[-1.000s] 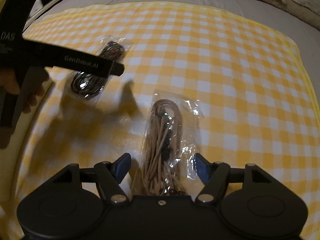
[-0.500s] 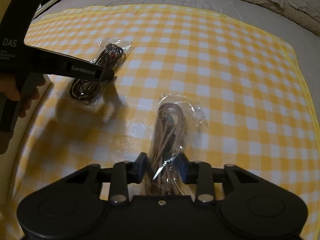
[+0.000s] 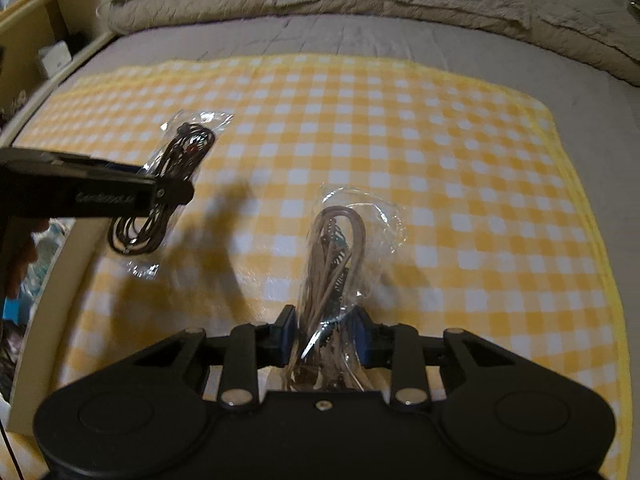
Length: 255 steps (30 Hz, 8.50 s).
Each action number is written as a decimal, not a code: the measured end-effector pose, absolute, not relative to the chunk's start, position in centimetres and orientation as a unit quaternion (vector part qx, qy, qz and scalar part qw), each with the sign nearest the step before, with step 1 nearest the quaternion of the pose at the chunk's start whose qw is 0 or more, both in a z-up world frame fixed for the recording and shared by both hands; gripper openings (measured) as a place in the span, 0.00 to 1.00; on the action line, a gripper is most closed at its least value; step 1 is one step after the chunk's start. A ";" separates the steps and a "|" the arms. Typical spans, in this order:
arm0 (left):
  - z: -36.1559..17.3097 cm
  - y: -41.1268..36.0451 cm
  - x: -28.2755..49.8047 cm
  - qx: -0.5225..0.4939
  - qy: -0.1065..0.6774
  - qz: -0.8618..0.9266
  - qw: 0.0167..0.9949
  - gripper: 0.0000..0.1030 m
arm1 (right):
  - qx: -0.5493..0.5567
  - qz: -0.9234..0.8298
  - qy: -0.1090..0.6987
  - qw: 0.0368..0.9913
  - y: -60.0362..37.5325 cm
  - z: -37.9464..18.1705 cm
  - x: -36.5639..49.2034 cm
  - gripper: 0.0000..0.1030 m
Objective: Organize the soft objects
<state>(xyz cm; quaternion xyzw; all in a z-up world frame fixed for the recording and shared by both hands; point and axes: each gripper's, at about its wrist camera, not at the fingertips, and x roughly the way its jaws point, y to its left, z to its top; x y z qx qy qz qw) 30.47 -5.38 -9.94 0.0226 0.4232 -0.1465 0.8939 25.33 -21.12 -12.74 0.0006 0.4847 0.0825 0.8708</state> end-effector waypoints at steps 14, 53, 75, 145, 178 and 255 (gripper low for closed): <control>-4.0 -1.4 24.0 0.034 0.377 -0.142 0.915 0.40 | 0.048 0.087 0.419 0.902 -19.4 -7.3 23.4 0.30; -5.3 21.7 11.9 0.050 0.429 0.010 0.902 0.41 | 0.074 0.273 0.437 0.854 3.3 -4.5 18.9 0.30; -9.4 24.4 13.2 0.059 0.484 -0.001 0.873 0.78 | 0.104 0.316 0.521 0.786 12.0 -9.4 19.3 0.52; 2.1 19.7 1.7 -0.018 0.304 0.009 0.952 1.00 | -0.022 0.286 0.305 0.908 0.1 0.9 9.3 1.00; 0.2 14.5 -4.8 0.010 0.266 0.010 0.964 1.00 | -0.001 0.191 0.222 0.956 -6.0 -1.6 -0.5 1.00; 0.1 14.0 -4.9 0.024 0.268 0.003 0.963 1.00 | 0.010 0.186 0.217 0.958 -6.7 -1.7 -1.1 1.00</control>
